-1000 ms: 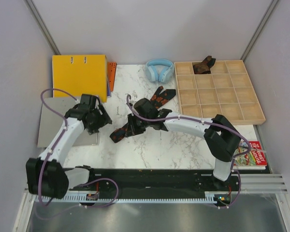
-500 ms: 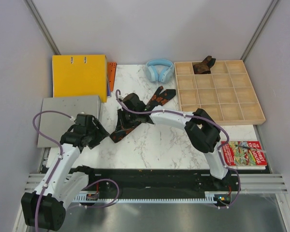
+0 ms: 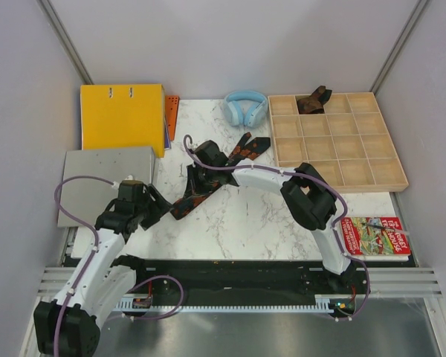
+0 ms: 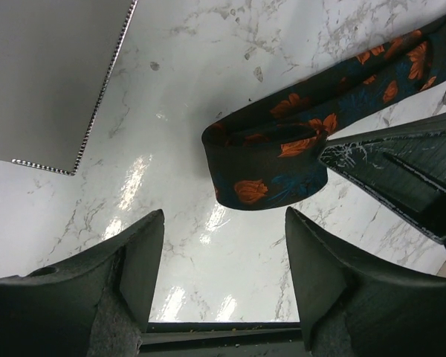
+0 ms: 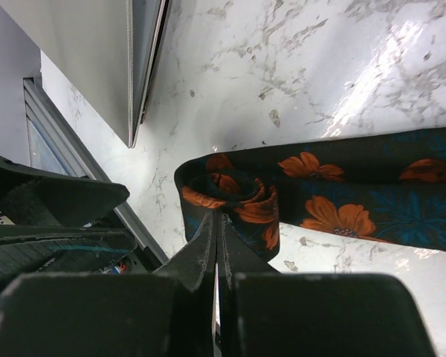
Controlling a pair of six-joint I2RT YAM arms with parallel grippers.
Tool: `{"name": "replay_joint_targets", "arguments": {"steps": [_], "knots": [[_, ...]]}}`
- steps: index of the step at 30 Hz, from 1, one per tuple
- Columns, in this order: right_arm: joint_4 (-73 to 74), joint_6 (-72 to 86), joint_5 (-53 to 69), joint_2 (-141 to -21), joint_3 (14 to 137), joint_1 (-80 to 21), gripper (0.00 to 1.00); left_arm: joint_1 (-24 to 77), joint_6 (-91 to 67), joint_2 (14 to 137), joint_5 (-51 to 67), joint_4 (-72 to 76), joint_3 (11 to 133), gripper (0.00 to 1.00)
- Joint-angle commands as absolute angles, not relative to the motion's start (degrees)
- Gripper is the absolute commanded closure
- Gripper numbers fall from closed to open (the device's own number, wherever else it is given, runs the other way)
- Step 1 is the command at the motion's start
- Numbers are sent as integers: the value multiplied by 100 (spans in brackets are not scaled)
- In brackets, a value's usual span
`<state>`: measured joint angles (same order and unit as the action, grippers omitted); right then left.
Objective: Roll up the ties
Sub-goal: Roll the tie at the center of the board.
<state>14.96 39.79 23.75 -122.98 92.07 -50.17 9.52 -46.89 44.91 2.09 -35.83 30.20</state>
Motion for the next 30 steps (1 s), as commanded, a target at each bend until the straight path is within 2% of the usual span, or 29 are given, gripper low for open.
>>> {"name": "replay_joint_targets", "arguments": {"steps": [1,18,30], "knots": [[1266,3920,2487,-12436,9123,-4957,100,1002,-4685,4403,501,-2945,2778,28],[897,3955,2680,-12603,8886,-4781,100,1046,-4693,4526,563,-1943,2075,28],[703,4017,2786,-12639,8789,-4737,100,1221,-4930,5141,484,-906,1802,33]]}}
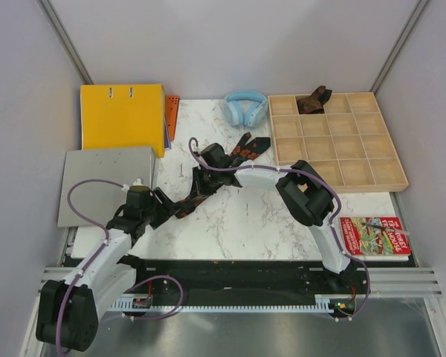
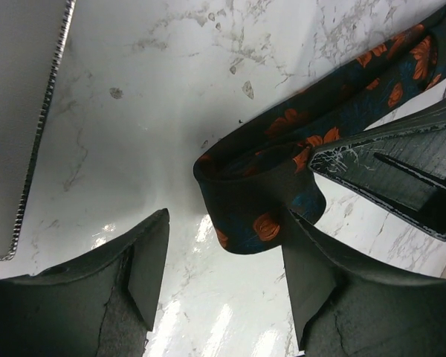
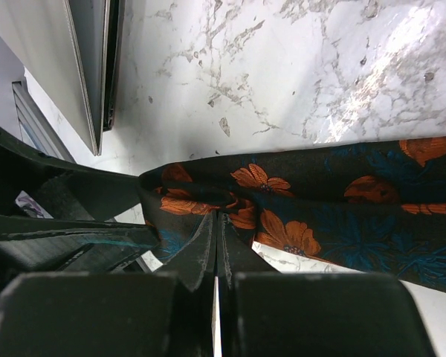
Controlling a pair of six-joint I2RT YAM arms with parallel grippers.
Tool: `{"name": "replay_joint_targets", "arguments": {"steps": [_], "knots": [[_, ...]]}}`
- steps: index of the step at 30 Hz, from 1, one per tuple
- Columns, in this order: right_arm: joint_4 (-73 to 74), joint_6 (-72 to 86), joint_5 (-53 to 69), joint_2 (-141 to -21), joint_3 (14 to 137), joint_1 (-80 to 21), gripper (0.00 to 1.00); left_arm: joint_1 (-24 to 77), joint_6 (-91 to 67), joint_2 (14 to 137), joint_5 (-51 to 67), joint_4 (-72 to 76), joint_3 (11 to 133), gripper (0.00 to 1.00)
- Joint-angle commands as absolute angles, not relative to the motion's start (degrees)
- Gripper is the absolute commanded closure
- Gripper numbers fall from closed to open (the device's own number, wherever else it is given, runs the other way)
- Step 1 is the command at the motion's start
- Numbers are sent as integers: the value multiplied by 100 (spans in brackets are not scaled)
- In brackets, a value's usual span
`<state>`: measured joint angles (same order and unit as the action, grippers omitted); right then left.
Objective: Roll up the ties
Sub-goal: Roll the tie at the center of the board.
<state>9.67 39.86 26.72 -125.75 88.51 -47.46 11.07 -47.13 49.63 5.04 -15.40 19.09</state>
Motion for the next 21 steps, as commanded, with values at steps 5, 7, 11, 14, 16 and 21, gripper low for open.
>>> {"name": "replay_joint_targets", "arguments": {"steps": [5,7,11,14,16,21], "knots": [[624,4043,2812,-12656,8736,-4720,100,1590,-5097,5361,176,-721,1758,35],[580,4060,2830,-12674,8710,-4711,100,1722,-5220,5492,18,-729,1767,37],[492,4087,2856,-12726,8657,-4693,100,1775,-5388,5818,-211,-712,1828,39],[440,4113,2883,-12762,8631,-4693,100,1837,-5431,6046,-342,-677,1907,39],[422,4122,2909,-12805,8631,-4693,100,1854,-5449,6126,-439,-651,1934,40],[404,4122,2918,-12885,8622,-4685,100,1872,-5432,6310,-519,-519,1977,63]]}}
